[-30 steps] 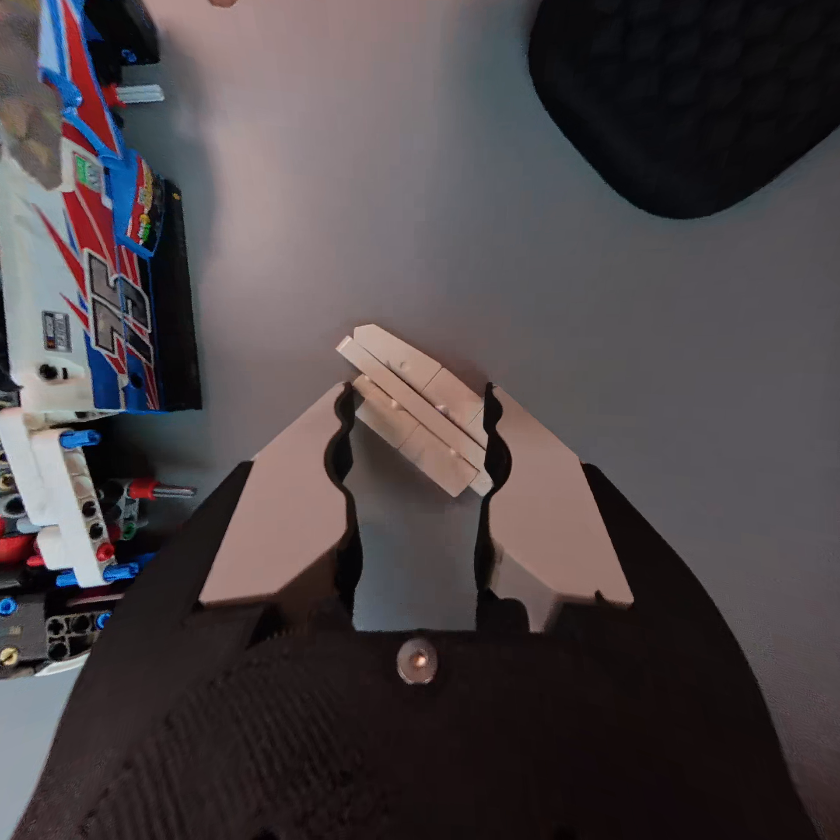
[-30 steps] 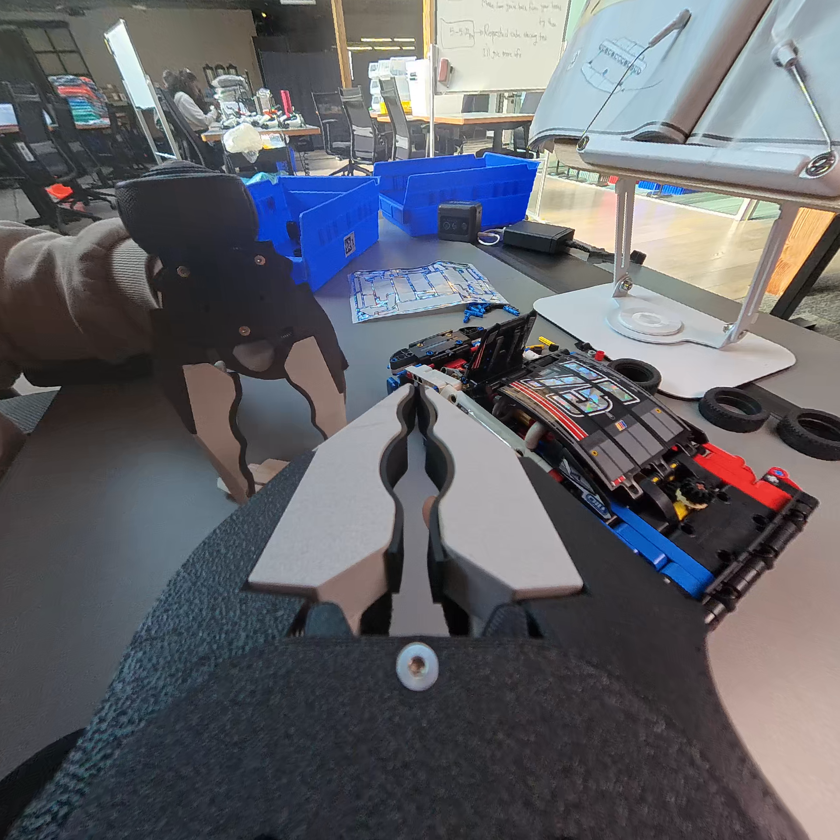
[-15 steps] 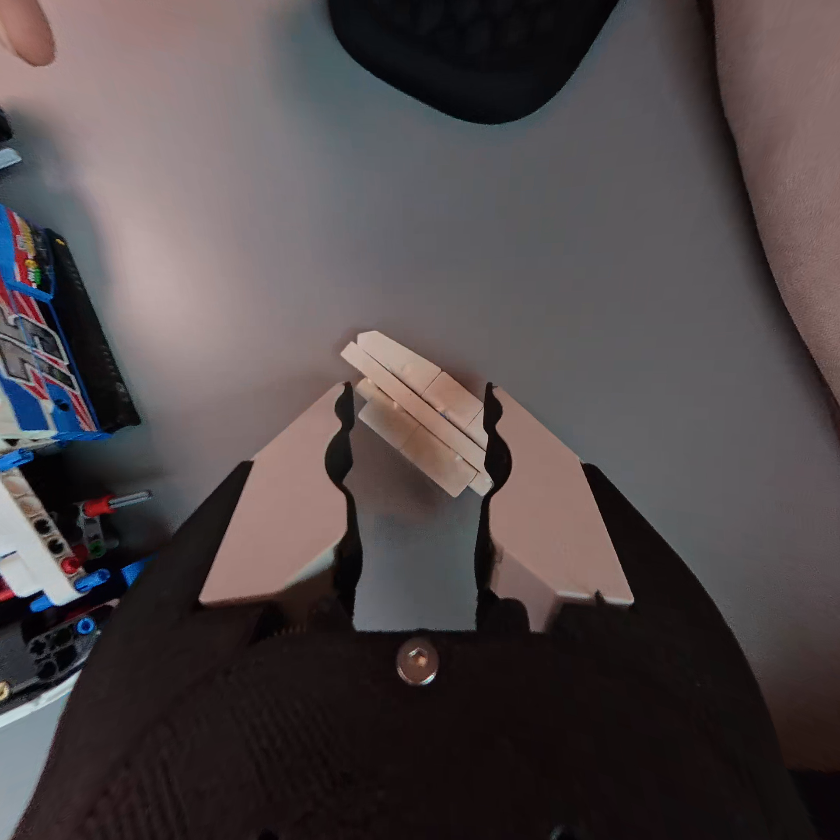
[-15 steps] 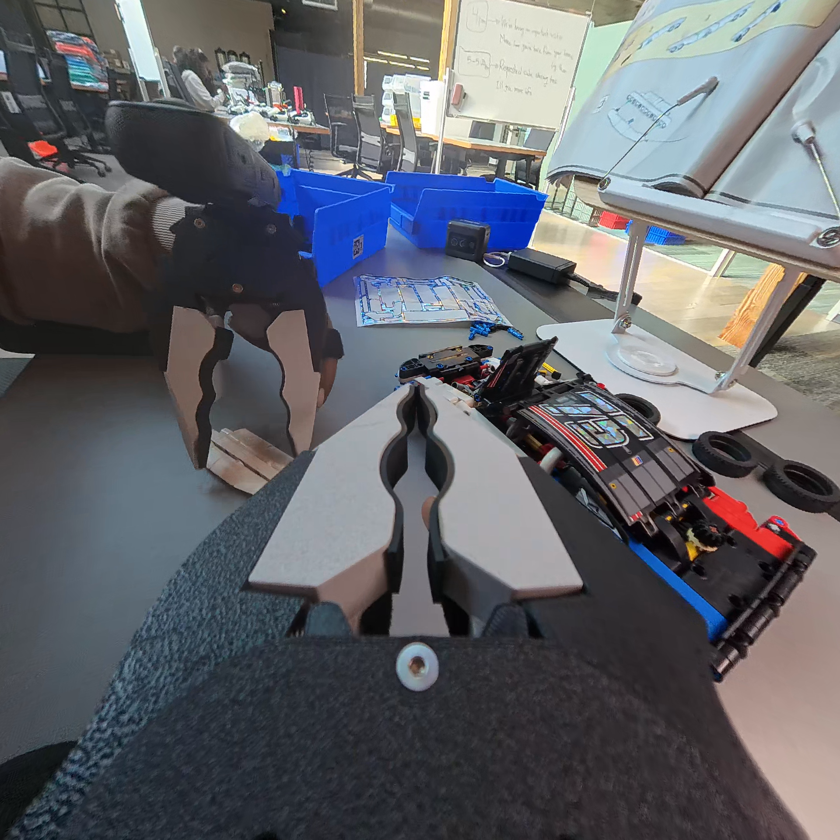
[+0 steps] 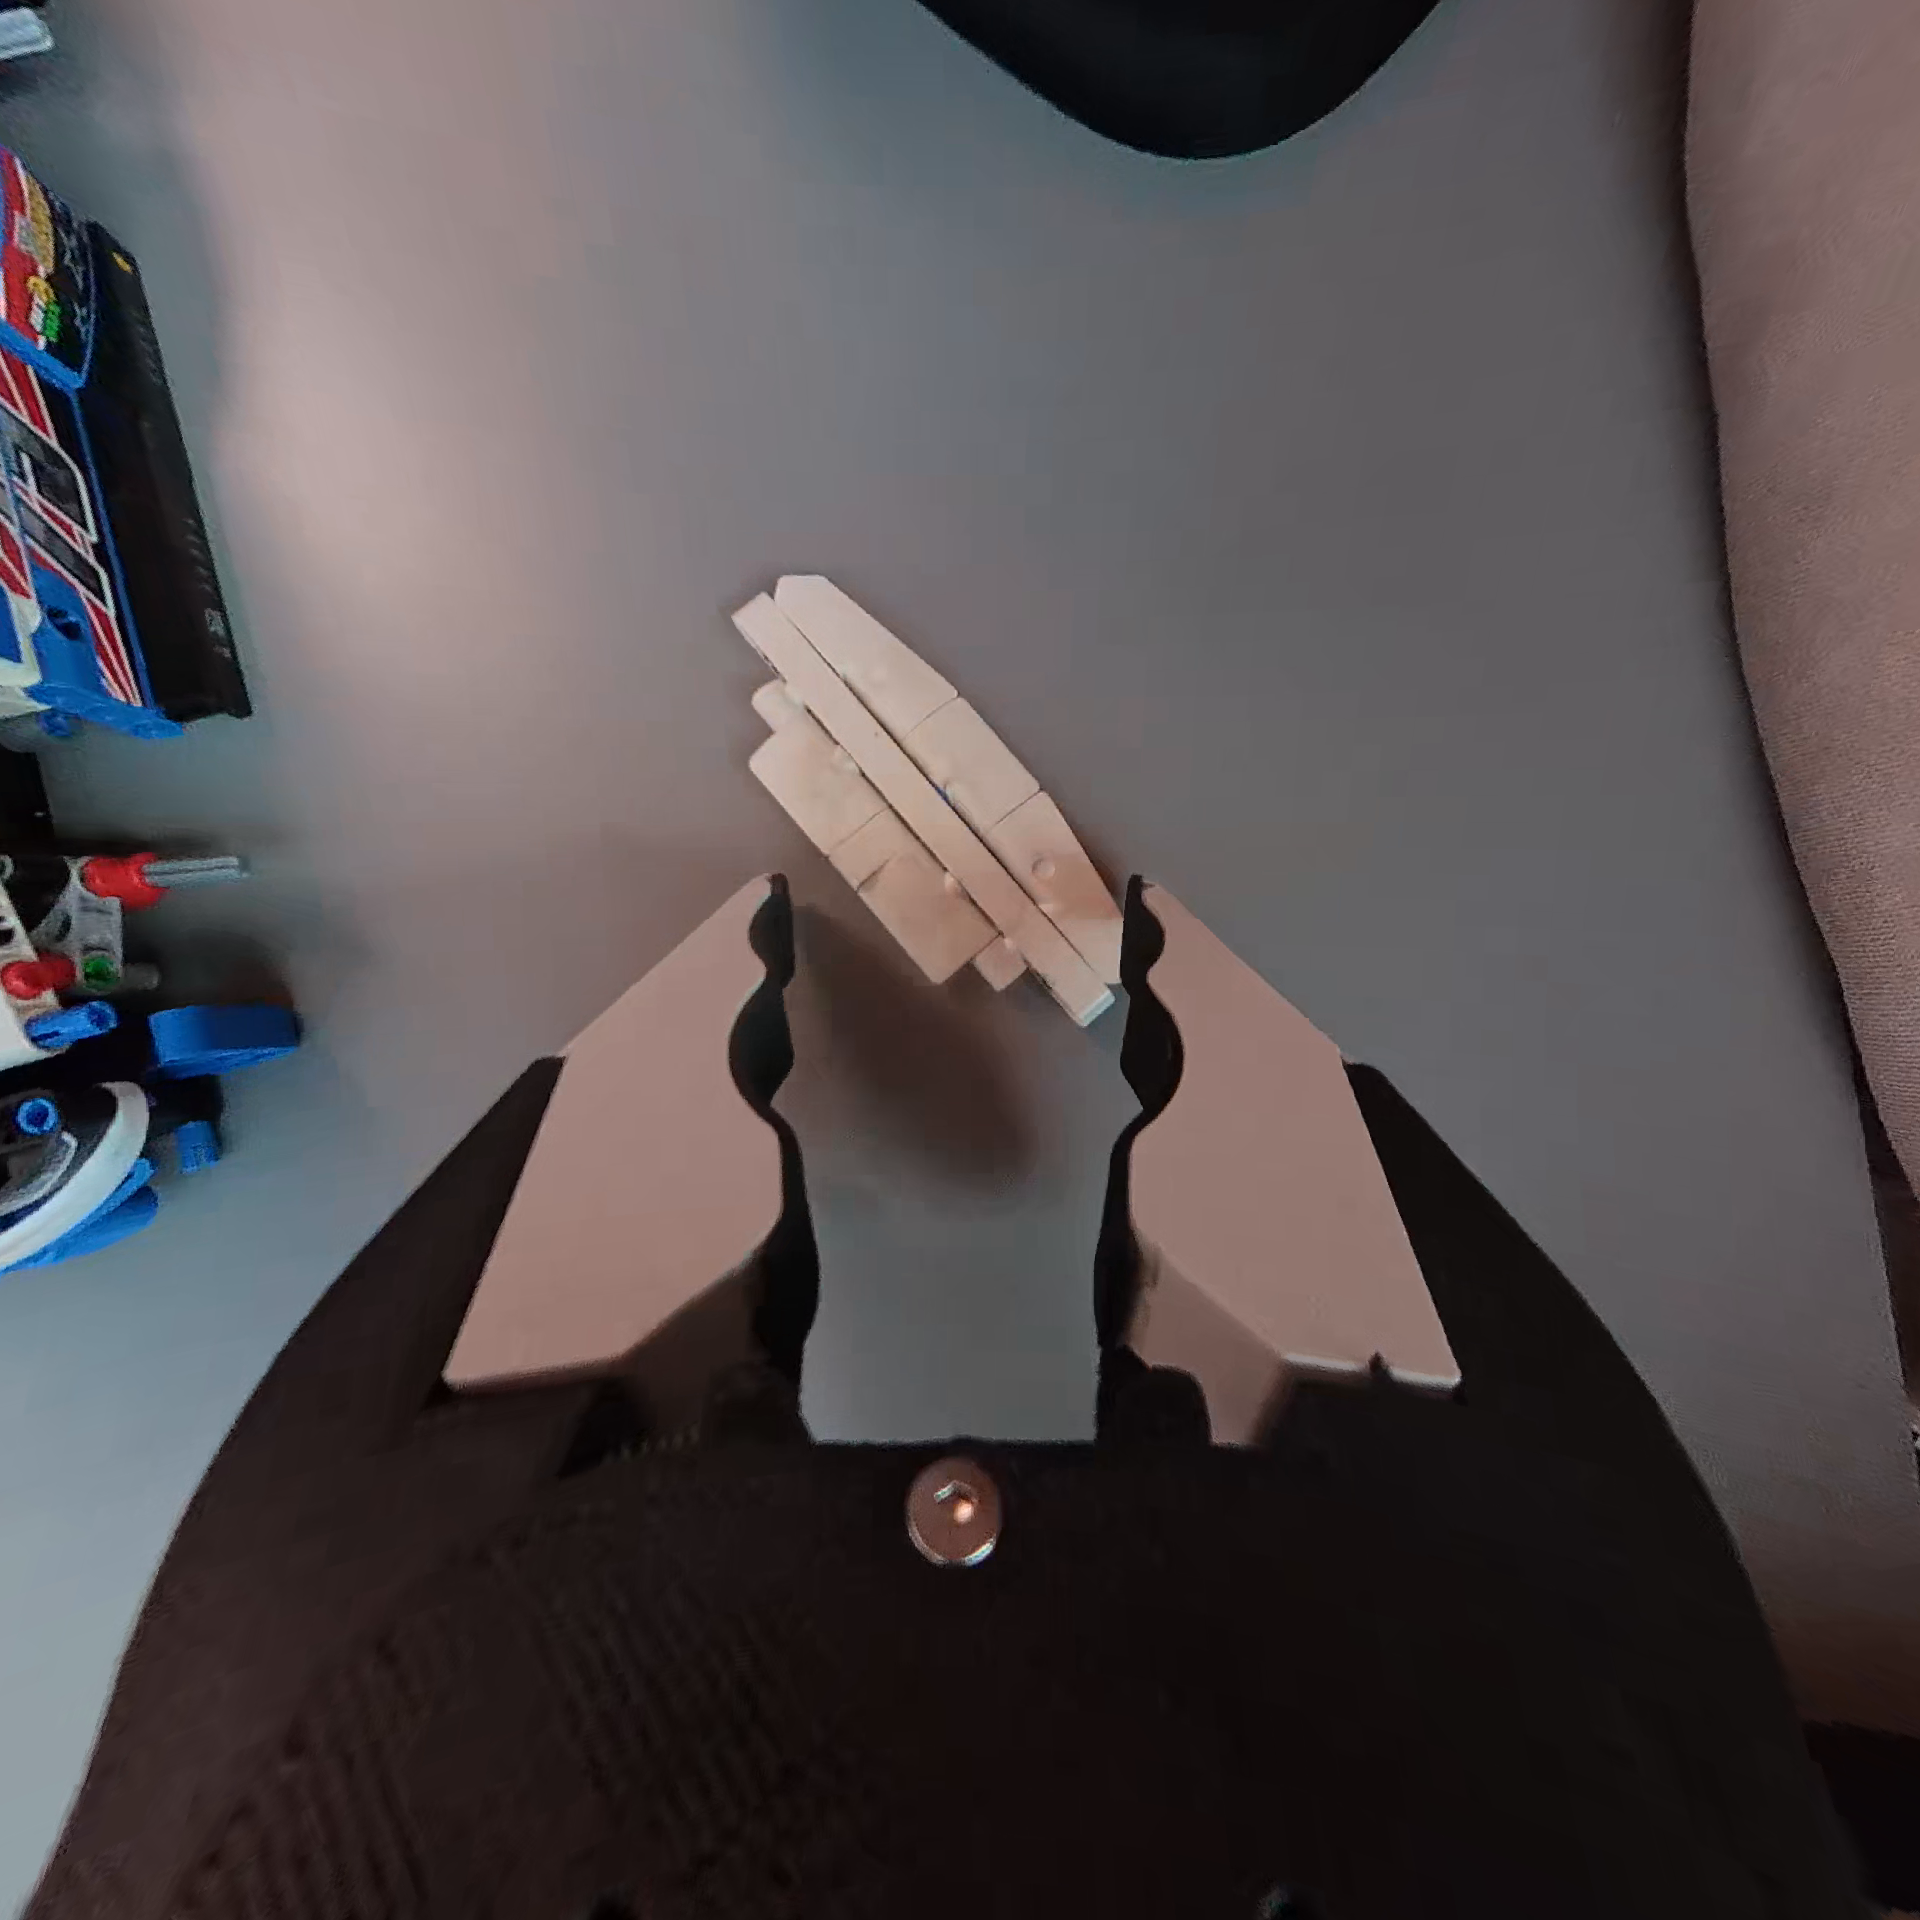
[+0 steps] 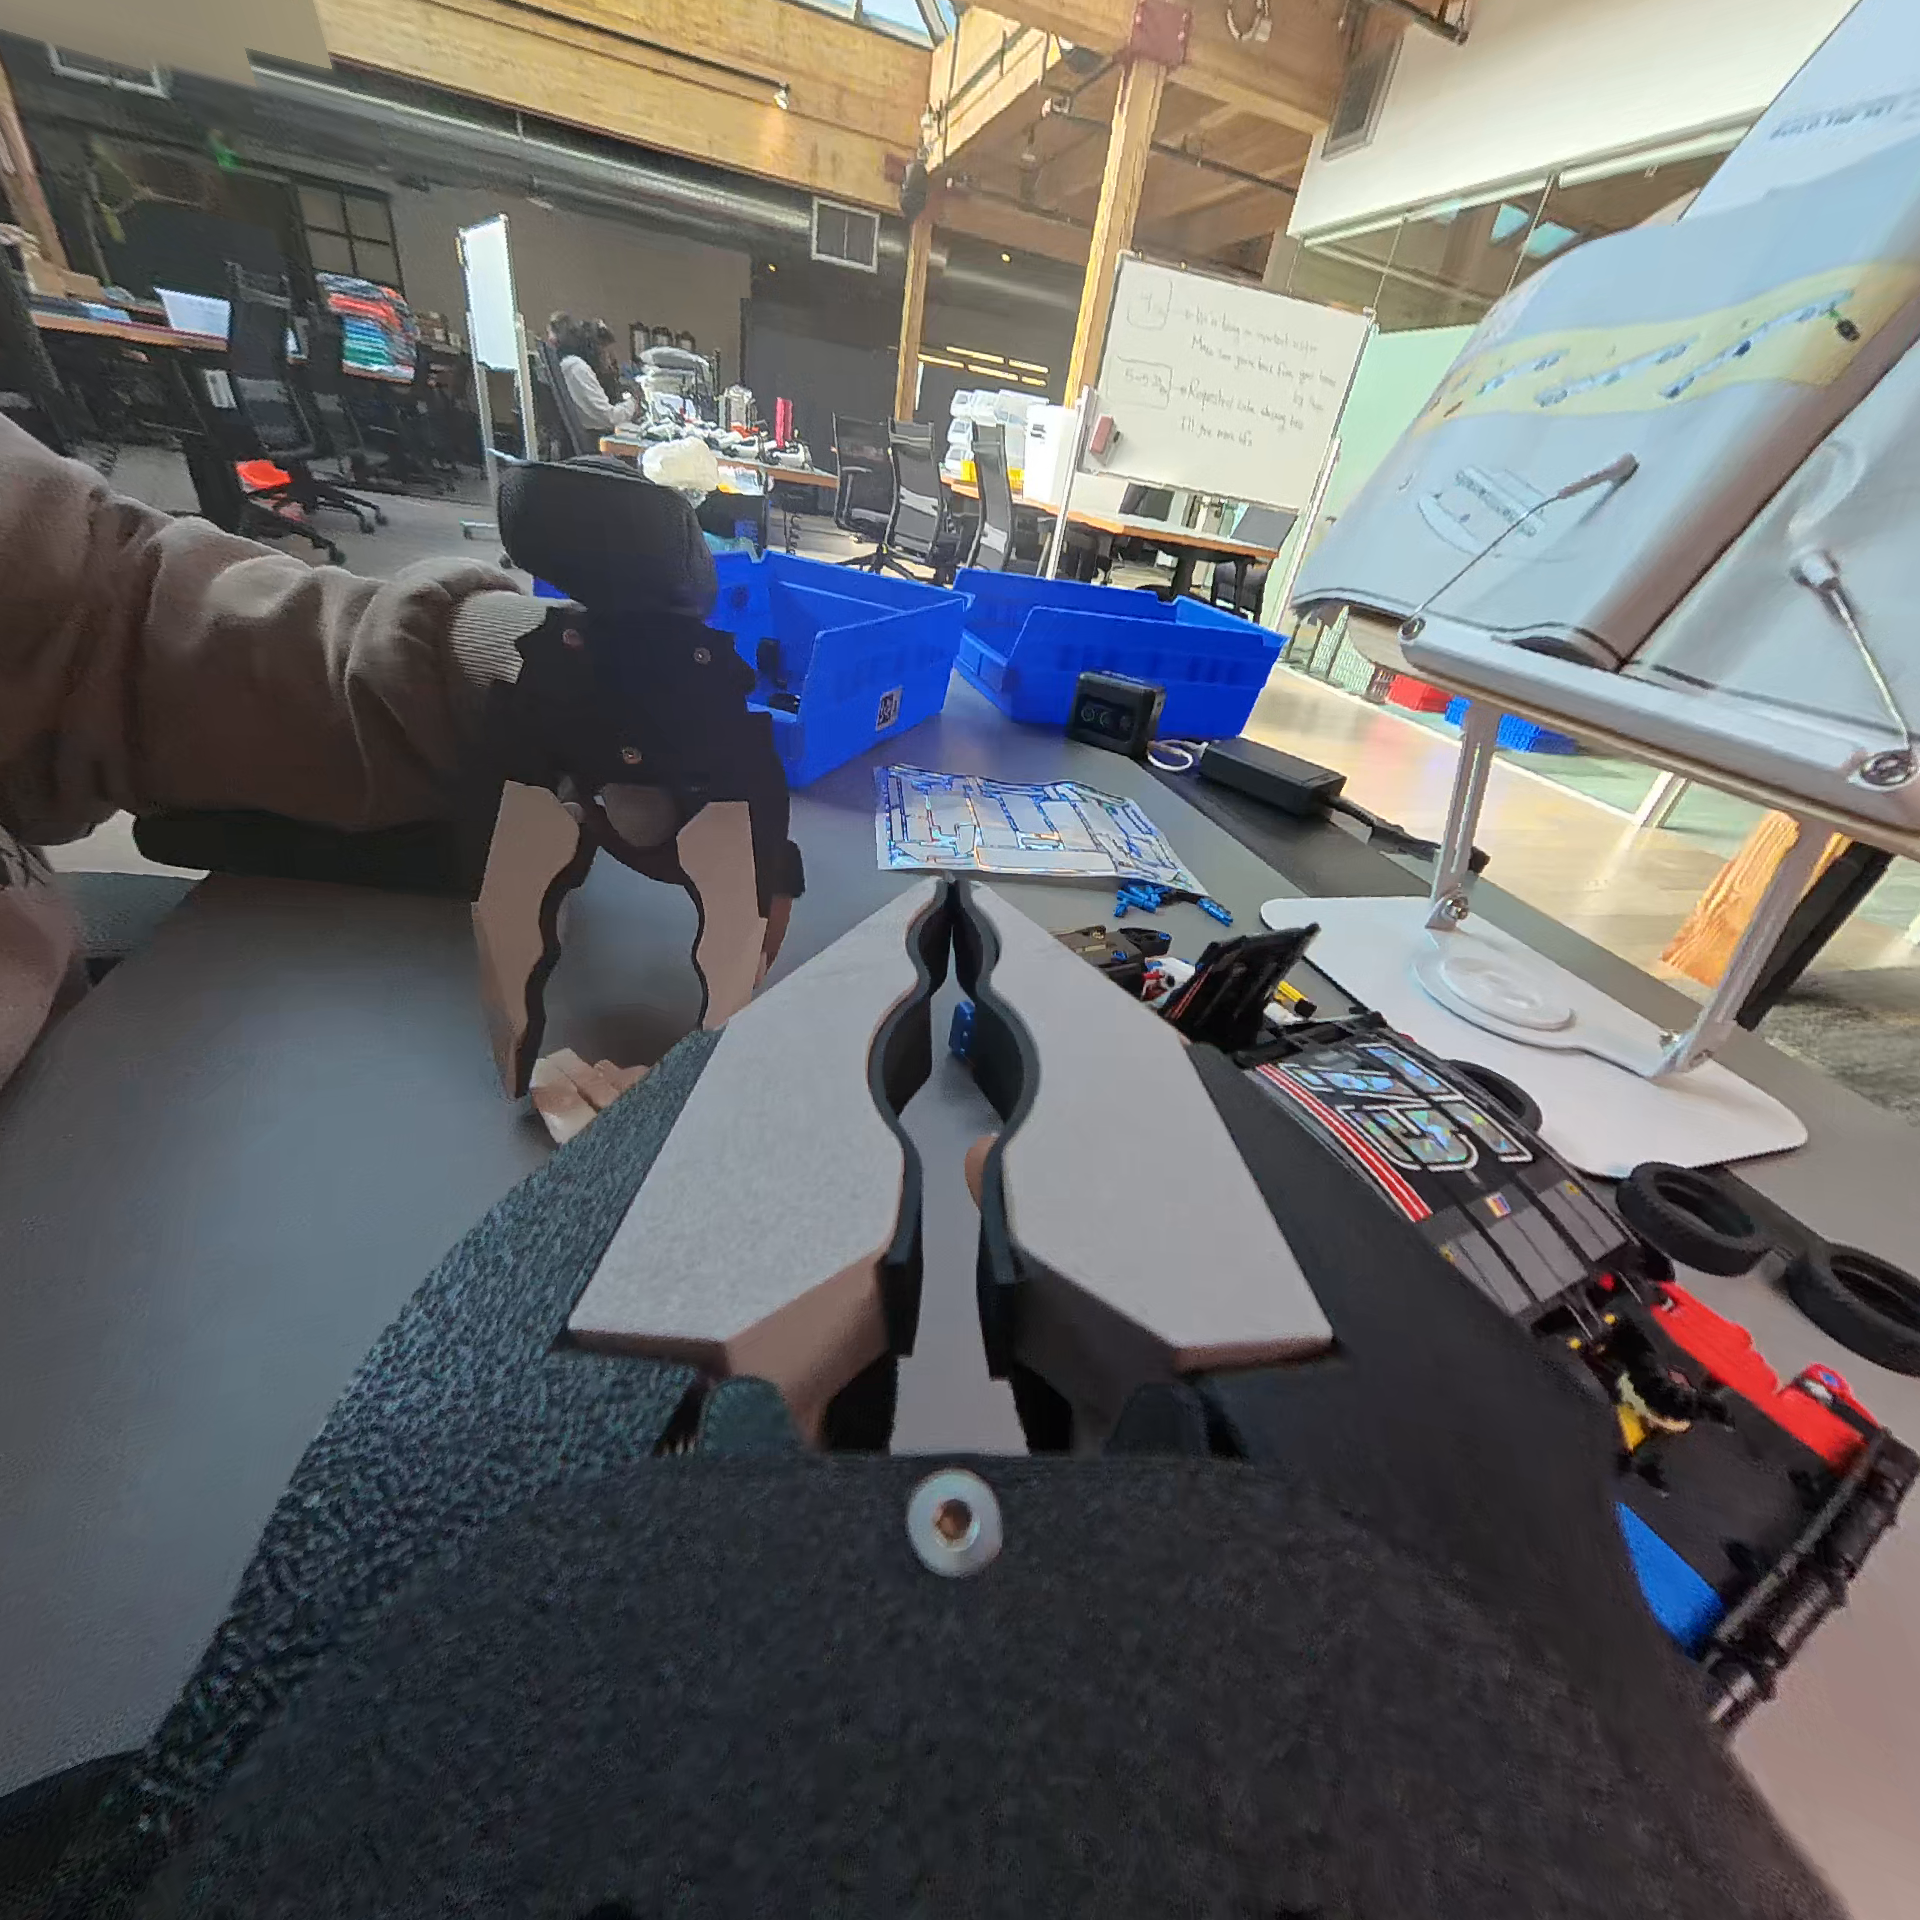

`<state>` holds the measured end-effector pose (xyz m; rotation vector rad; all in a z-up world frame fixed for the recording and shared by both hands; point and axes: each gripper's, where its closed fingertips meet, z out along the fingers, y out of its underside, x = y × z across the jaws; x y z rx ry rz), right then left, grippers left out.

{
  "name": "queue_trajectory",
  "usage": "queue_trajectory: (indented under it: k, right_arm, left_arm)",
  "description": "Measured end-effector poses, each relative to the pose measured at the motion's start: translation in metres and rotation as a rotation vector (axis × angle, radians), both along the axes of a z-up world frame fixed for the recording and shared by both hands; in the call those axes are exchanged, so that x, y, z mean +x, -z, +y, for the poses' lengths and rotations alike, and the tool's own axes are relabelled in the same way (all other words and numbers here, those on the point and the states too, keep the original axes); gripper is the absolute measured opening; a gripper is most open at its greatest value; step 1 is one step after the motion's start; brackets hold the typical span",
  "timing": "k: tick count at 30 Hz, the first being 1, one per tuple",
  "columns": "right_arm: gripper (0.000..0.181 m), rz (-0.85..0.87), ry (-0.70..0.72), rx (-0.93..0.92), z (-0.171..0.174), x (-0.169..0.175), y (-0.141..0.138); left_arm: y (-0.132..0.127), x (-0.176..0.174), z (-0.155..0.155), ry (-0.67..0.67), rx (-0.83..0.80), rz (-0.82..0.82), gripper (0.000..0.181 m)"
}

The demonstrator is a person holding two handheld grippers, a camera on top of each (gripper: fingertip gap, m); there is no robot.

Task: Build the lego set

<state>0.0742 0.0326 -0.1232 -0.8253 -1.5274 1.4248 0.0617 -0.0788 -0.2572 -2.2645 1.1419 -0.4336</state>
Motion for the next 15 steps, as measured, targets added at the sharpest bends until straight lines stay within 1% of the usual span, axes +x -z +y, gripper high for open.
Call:
queue_trajectory:
  k: [1,4,6,7,8,10,13,15]
  right_arm:
    - [0.000,0.025,0.001,0.014,-0.002,0.001,-0.004]
    - [0.000,0.088,0.008,0.069,-0.008,0.005,-0.013]
    - [0.000,0.120,0.035,0.136,-0.011,0.005,-0.015]
    - [0.000,0.134,0.052,0.186,-0.013,0.005,-0.015]
    - [0.000,0.148,0.073,0.245,-0.016,0.004,-0.014]
    - [0.000,0.180,0.127,0.373,-0.021,0.001,-0.012]
    - [0.000,0.250,0.213,0.600,-0.029,-0.003,-0.010]
    - [0.000,0.292,0.268,0.760,-0.033,-0.004,-0.008]
  left_arm:
    - [-0.001,0.000,0.003,0.015,0.018,-0.003,0.053]
    - [-0.011,-0.011,0.018,-0.014,0.090,-0.011,0.051]
    - [-0.028,-0.018,0.029,-0.077,0.149,-0.093,0.051]
    - [-0.039,-0.020,0.034,-0.123,0.179,-0.161,0.050]
    - [-0.051,-0.021,0.039,-0.178,0.197,-0.253,0.044]
    - [-0.081,-0.014,0.044,-0.268,0.201,-0.520,0.040]
    - [-0.115,-0.007,0.047,-0.350,0.105,-0.953,0.035]
    - [-0.128,-0.012,0.052,-0.402,0.029,-1.195,0.034]
